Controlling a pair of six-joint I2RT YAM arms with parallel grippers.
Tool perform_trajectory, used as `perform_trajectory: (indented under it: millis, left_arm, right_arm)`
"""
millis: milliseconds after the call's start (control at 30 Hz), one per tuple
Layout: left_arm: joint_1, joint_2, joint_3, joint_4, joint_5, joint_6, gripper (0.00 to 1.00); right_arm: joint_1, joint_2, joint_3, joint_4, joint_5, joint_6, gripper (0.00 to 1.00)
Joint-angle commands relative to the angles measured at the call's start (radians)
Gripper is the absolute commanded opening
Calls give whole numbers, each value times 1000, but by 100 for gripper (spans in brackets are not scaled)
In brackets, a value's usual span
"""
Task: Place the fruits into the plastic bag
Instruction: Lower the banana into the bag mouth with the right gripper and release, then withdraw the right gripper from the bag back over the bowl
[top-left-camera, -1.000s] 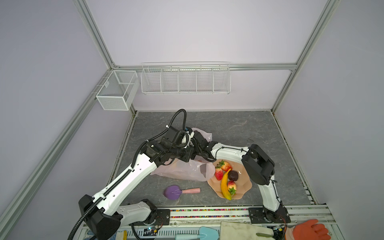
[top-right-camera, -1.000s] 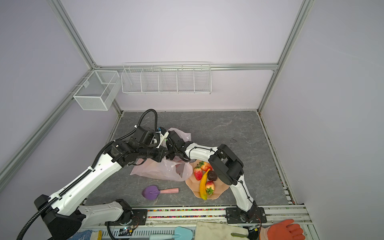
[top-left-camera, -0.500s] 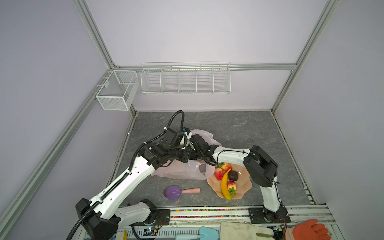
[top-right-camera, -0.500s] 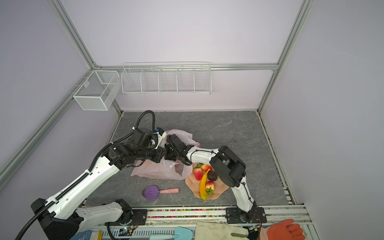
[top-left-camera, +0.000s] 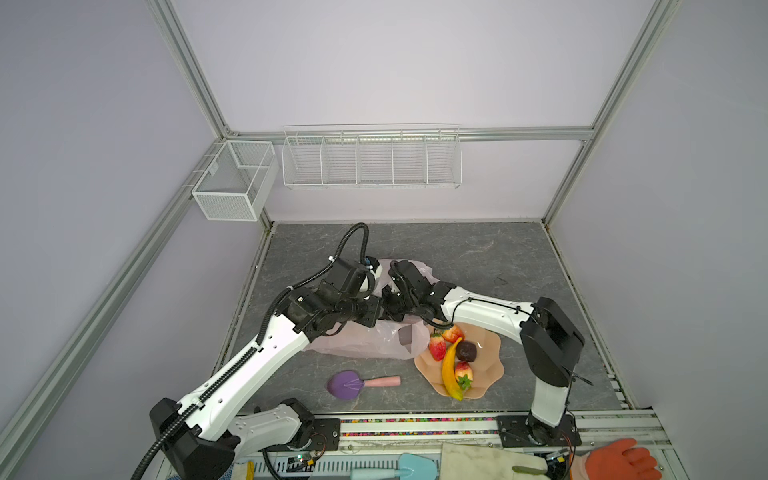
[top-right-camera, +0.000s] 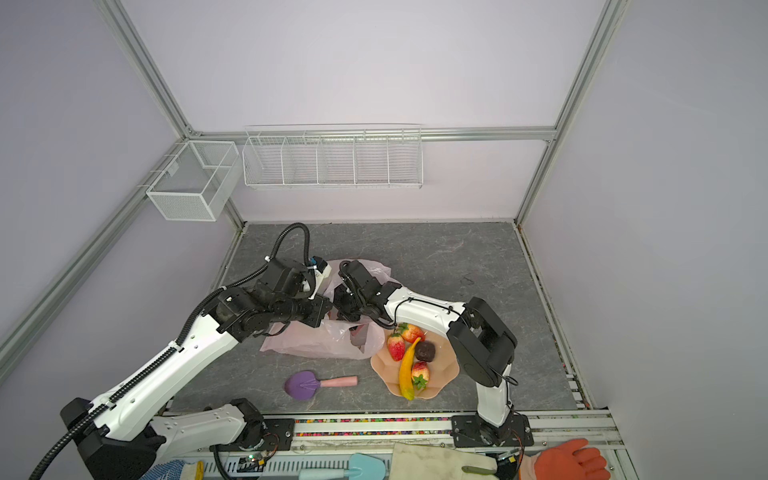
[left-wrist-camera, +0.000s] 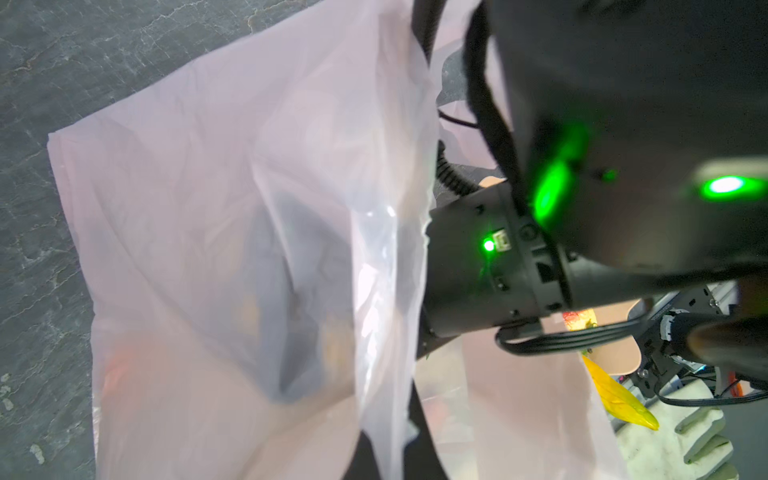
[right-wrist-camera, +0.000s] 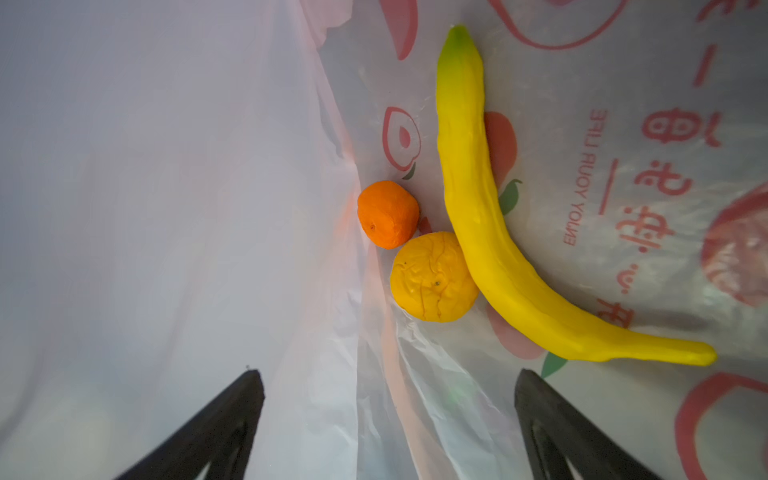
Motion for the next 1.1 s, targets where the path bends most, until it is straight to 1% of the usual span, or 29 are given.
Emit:
perform_trajectory:
  millis: [0, 133, 200, 367, 467, 800, 900, 1000, 1067]
  left_arm:
    - [6, -15, -14, -2, -44, -14, 0]
    - [6, -14, -15, -5, -49, -21, 0]
    - [6, -14, -16, -5, -53, -20, 0]
    - [6, -16, -20, -2, -43, -18, 0]
    - [6, -17, -23, -3, -42, -14, 0]
    - [6, -17, -27, 1, -30, -12, 0]
    - [6, -19, -31, 5, -19, -6, 0]
    - [6, -21, -37, 6, -1, 3, 0]
    - [6, -21, -41, 6, 3, 6, 0]
  right_arm:
    - [2, -71, -41, -87, 1, -52, 96]
    - [2, -100, -48, -163, -2, -104, 97]
    - [3, -123, -53, -209, 15, -135, 96]
    - [-3, -184, -69, -334, 101, -210, 96]
    - [-3, -221, -67, -410, 176, -256, 96]
    - [-5, -313, -100, -504, 322, -336, 96]
    - [-8, -342, -100, -527, 373, -378, 96]
    - [-12, -377, -115, -521, 403, -415, 95]
    - [-15, -388, -105, -552, 420, -441, 95]
